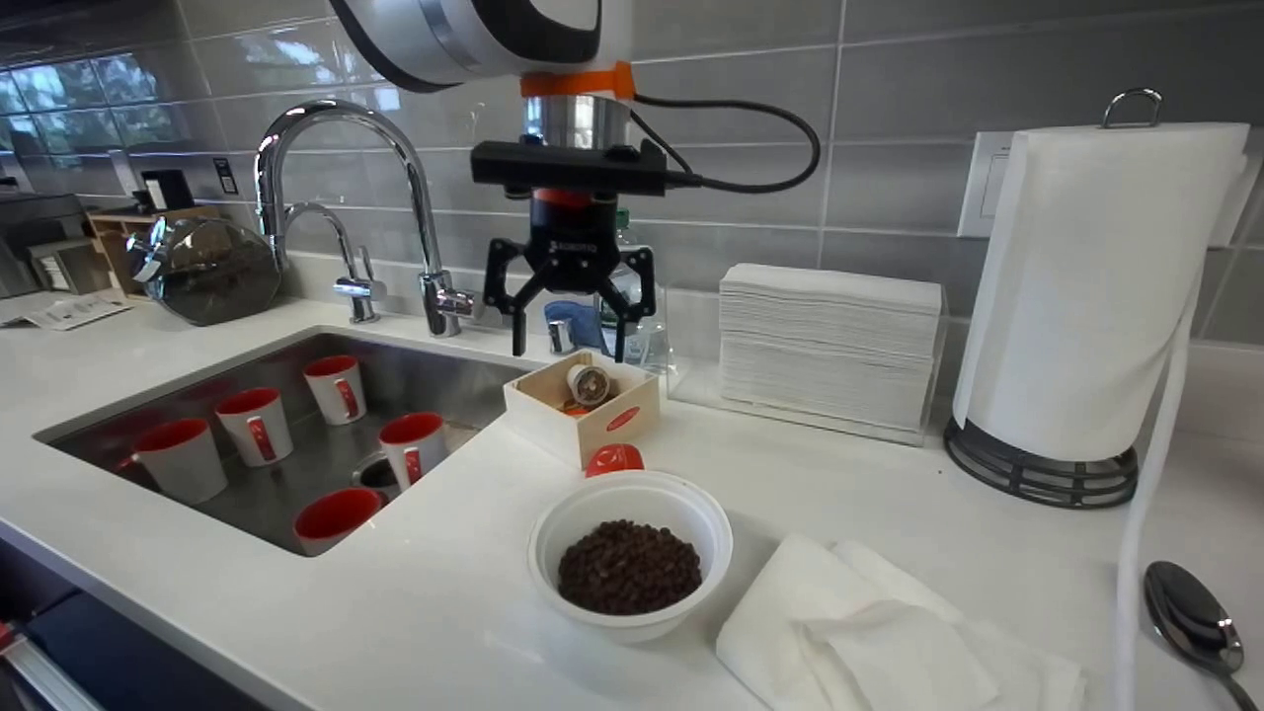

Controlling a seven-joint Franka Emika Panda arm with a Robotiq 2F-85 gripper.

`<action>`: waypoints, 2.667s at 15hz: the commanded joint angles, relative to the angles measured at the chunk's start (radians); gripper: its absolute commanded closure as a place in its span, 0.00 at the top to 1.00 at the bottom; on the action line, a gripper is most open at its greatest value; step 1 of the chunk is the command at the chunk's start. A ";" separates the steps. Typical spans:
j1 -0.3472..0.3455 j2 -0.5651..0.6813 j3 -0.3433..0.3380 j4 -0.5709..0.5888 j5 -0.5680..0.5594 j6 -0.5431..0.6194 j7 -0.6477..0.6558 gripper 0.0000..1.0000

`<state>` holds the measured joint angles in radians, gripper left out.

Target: Put the orange item in the box

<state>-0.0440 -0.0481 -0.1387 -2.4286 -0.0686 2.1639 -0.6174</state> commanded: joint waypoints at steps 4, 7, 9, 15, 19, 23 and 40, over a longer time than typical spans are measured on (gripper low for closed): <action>-0.040 0.206 0.018 0.073 -0.074 0.120 -0.022 1.00; -0.059 0.253 0.022 0.069 -0.069 0.209 0.003 1.00; -0.069 0.279 0.026 0.072 -0.071 0.230 0.001 1.00; -0.084 0.319 0.034 0.076 -0.082 0.226 0.005 1.00; -0.086 0.331 0.039 0.074 -0.095 0.229 0.005 0.65; -0.088 0.335 0.044 0.078 -0.104 0.220 0.002 0.31; -0.054 0.172 0.105 0.120 -0.065 0.129 0.029 0.06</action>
<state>-0.1146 0.1912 -0.0607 -2.2976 -0.1530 2.3082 -0.6074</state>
